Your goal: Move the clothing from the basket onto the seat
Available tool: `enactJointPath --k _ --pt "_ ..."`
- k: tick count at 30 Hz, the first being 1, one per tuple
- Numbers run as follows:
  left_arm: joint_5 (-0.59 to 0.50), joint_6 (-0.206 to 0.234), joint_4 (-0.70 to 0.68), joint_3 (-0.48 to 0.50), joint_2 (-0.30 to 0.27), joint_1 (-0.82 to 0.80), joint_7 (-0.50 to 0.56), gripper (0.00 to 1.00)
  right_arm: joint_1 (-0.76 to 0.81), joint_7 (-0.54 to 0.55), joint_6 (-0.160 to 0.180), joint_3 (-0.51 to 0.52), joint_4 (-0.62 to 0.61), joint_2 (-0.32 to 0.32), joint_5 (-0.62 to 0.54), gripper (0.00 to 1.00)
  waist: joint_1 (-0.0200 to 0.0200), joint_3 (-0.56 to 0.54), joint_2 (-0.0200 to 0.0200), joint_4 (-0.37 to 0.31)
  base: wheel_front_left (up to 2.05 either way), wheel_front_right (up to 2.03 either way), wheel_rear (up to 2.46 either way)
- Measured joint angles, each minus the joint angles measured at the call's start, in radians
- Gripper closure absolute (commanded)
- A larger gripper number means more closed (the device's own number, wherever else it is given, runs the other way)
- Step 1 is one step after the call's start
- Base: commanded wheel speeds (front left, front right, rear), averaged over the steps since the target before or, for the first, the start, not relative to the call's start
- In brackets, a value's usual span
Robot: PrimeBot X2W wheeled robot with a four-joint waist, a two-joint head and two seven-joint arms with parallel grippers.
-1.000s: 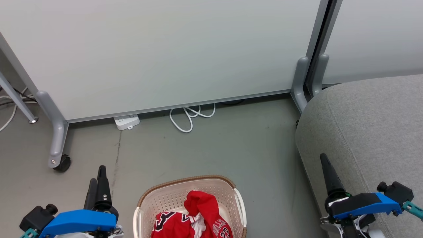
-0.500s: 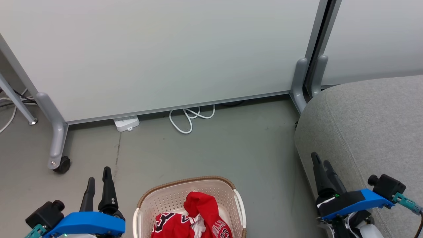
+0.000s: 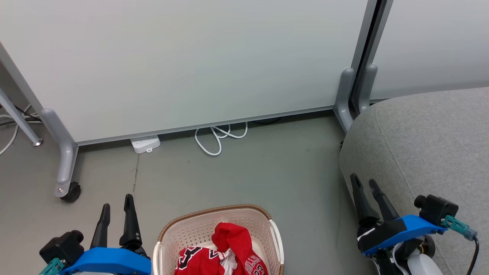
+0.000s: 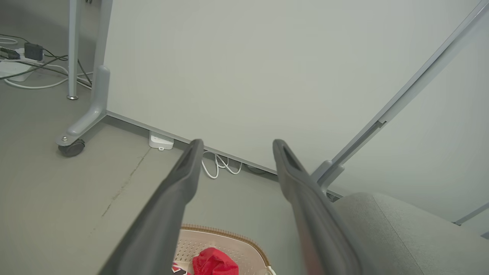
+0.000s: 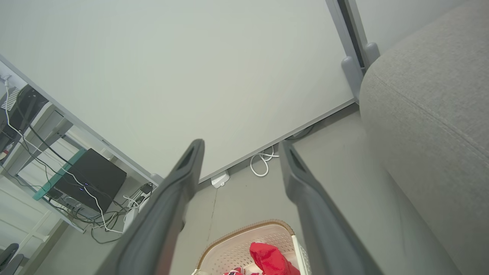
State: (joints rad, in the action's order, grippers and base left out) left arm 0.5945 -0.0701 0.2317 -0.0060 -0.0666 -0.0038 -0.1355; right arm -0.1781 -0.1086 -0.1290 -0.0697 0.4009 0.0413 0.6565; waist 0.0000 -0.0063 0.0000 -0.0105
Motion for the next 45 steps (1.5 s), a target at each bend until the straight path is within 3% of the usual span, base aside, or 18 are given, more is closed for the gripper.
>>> enactJointPath --k 45 --pt "-0.336 -0.001 0.004 -0.016 0.006 0.007 -0.101 0.0 -0.044 -0.07 0.0 -0.043 0.035 0.004 -0.392 0.0 0.0 0.003 0.0 -0.009 0.0 0.0 0.0"
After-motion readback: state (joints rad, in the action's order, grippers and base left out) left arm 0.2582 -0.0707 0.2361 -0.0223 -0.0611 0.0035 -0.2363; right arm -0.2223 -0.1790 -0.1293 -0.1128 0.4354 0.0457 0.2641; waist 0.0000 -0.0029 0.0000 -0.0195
